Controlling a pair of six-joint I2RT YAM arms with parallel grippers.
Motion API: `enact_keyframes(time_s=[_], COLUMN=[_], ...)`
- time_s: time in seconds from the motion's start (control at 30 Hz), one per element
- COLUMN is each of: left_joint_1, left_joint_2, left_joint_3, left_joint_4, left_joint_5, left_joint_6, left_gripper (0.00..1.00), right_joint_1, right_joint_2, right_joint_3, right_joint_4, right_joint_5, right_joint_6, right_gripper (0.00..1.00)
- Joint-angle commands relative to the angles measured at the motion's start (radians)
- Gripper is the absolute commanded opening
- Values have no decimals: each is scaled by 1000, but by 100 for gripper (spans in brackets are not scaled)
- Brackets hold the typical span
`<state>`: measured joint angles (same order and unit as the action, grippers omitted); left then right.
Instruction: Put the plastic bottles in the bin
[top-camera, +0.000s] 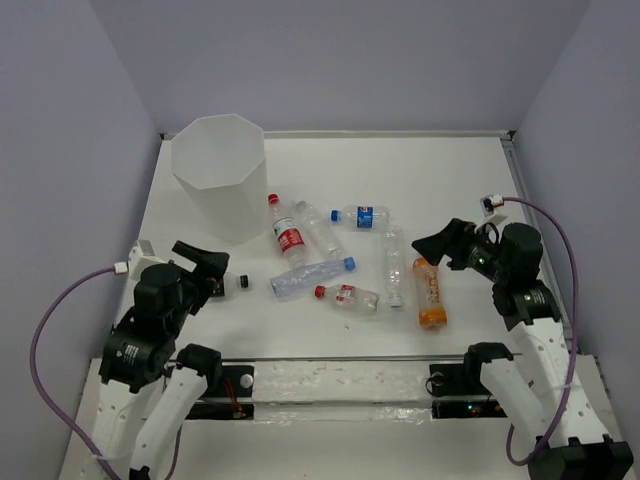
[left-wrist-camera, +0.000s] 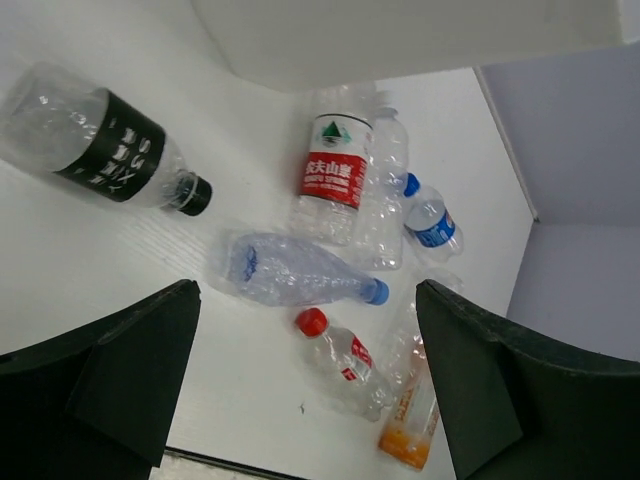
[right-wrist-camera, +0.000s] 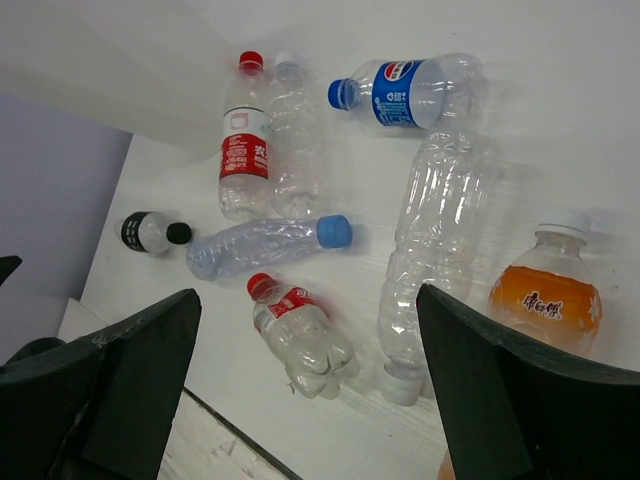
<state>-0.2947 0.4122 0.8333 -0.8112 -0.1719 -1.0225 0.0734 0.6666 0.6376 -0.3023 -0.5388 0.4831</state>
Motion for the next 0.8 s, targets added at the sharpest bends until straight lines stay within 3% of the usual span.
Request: enact_keyframes(time_s=[0.0,0.13,0.47,0.77], left_joint_1=[-3,-3,0,72], left_joint_2=[-16,11,292,379], left_joint_3=[-118,-252,-287,-342], left_joint_4=[-112,-27,141,234], left_joint_5=[-189,-198,-259,-331], left_joint_6=[-195,-290,-401,-403], left_gripper=[99,99,99,99], right_joint_1=[9,9,37,37], right_joint_2=[-38,-73,-88,-104], right_joint_3=[-16,-32,-36,-52], right_joint_4=[32,34,38,42], right_joint_5=[-10,-20,-30,-53], right_joint_6=[-21,-21,-20,-5], right_gripper=[95,95,96,96])
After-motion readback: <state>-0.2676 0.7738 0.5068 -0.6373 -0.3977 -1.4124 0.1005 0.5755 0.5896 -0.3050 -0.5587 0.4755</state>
